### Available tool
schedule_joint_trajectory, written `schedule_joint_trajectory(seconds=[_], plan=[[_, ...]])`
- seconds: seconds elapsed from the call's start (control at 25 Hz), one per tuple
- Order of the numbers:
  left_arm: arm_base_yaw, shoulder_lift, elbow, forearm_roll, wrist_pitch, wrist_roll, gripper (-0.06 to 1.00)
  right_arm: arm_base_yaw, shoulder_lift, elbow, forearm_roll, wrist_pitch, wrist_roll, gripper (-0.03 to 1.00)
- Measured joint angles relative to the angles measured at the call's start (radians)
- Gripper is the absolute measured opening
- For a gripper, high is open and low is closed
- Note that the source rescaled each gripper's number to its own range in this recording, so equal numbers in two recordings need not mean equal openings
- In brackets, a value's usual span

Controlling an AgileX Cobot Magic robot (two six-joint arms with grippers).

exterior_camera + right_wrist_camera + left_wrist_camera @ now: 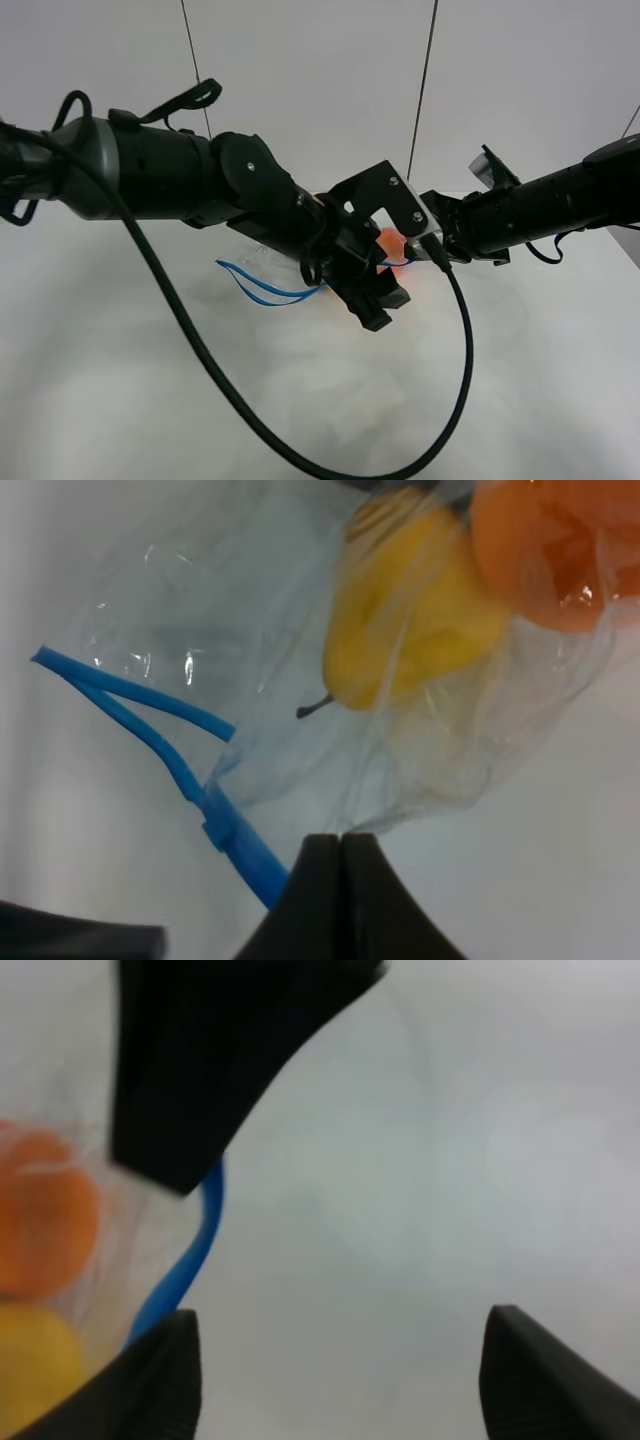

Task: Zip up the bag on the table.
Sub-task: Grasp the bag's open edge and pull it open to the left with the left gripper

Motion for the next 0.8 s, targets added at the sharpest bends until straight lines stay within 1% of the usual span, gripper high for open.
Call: schedule_joint_trajectory(seconds=[0.24, 0.48, 0.6, 0.8], plan=[[-0.006, 0.049, -0.023, 0.000, -0.026, 0.020, 0.94, 0.000, 0.000, 0.000, -0.006, 0.002, 0.008, 0.00], [-0.006, 0.055, -0.024, 0.000, -0.103, 0.094, 0.94, 0.000, 0.000, 0.000, -0.011, 0.012, 0.008, 0.00], [0.005, 0.055, -0.024, 0.000, -0.131, 0.113, 0.94, 0.000, 0.000, 0.000, -0.011, 0.014, 0.008, 0.00], [0.039, 0.055, -0.022, 0.019, -0.140, 0.138, 0.94, 0.000, 0.000, 0.000, -0.011, 0.015, 0.009, 0.00]])
